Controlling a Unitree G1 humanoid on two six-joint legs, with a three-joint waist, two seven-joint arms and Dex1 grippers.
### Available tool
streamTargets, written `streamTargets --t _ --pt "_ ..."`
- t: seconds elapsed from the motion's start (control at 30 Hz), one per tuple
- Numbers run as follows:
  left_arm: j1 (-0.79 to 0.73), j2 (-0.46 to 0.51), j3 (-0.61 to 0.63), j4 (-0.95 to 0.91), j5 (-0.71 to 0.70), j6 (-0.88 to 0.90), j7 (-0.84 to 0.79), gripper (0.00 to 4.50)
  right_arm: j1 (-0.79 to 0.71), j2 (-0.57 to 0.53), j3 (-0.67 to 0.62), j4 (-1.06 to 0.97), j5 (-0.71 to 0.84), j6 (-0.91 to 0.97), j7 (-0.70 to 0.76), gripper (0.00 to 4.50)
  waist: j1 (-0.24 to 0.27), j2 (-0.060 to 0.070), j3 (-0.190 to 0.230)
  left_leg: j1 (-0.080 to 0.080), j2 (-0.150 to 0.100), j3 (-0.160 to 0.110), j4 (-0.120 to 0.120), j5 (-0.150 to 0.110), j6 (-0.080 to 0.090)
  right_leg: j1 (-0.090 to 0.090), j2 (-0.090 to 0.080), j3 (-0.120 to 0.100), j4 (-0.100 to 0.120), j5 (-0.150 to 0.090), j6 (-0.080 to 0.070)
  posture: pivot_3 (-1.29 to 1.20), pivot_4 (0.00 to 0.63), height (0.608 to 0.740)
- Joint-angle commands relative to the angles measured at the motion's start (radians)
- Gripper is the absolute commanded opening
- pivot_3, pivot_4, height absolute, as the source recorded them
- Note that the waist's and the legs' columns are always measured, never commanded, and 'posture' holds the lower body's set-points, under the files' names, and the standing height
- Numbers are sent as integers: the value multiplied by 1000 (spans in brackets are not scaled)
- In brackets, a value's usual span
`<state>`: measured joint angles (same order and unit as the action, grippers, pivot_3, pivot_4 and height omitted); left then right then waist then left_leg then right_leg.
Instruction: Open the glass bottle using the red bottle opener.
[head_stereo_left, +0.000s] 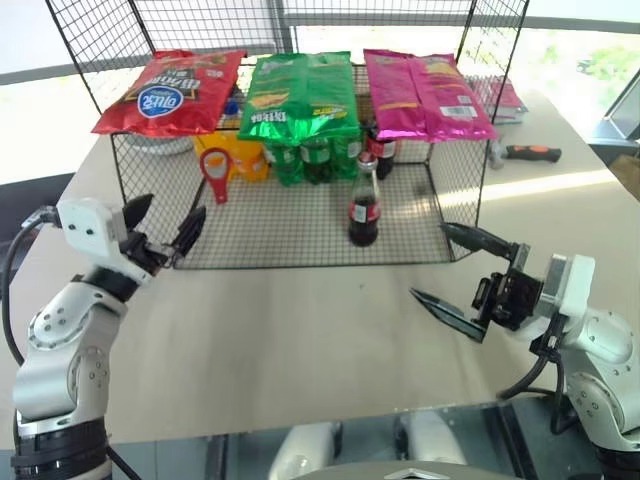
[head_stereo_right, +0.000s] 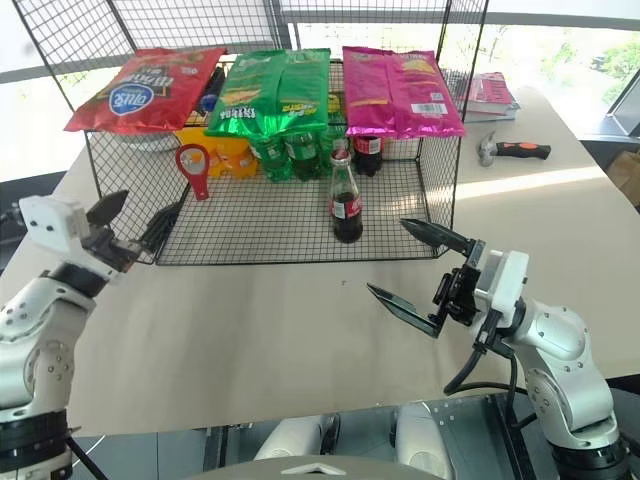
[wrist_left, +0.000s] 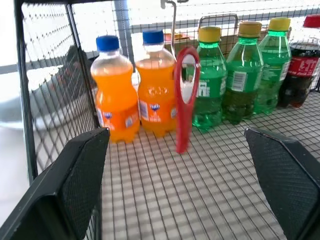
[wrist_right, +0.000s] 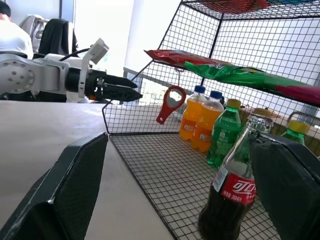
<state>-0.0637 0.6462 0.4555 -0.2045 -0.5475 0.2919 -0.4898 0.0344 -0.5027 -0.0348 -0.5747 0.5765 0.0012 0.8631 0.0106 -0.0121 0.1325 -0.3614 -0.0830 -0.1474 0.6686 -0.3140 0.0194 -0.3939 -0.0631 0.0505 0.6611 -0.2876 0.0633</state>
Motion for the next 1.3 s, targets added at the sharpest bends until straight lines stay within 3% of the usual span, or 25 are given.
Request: streamTargets --t 0.03,0.37,0.5,0.77,1.3 --pt "-65 32 -18 35 40 -4 -9 4459 -19 11 4 -51 32 8 -17 4500 0 0 0 -1 0 0 0 0 0 -1 0 -1 0 0 0 0 150 740" --pt "-274 61 -125 243 153 -41 -77 4459 -22 26 29 -41 -5 -13 -18 4500 2 0 0 -1 0 -1 0 0 0 -1 0 -1 1 0 0 0 150 740" --pt "-344 50 -166 350 180 -89 -136 3354 -21 28 27 -31 -17 -19 -18 4500 -4 0 0 -1 0 0 0 0 0 -1 0 -1 1 0 0 0 150 740" --pt "-415 46 -170 482 186 -170 -211 11 17 29 21 -22 -54 -50 -26 4500 -22 -1 0 -1 0 -1 0 0 0 -2 0 -1 1 0 0 0 150 740" --pt "-279 89 -84 339 91 -109 -324 11 -14 6 53 22 -80 23 -35 4500 -24 -1 0 -1 0 0 1 0 0 -2 0 0 2 0 0 0 150 740"
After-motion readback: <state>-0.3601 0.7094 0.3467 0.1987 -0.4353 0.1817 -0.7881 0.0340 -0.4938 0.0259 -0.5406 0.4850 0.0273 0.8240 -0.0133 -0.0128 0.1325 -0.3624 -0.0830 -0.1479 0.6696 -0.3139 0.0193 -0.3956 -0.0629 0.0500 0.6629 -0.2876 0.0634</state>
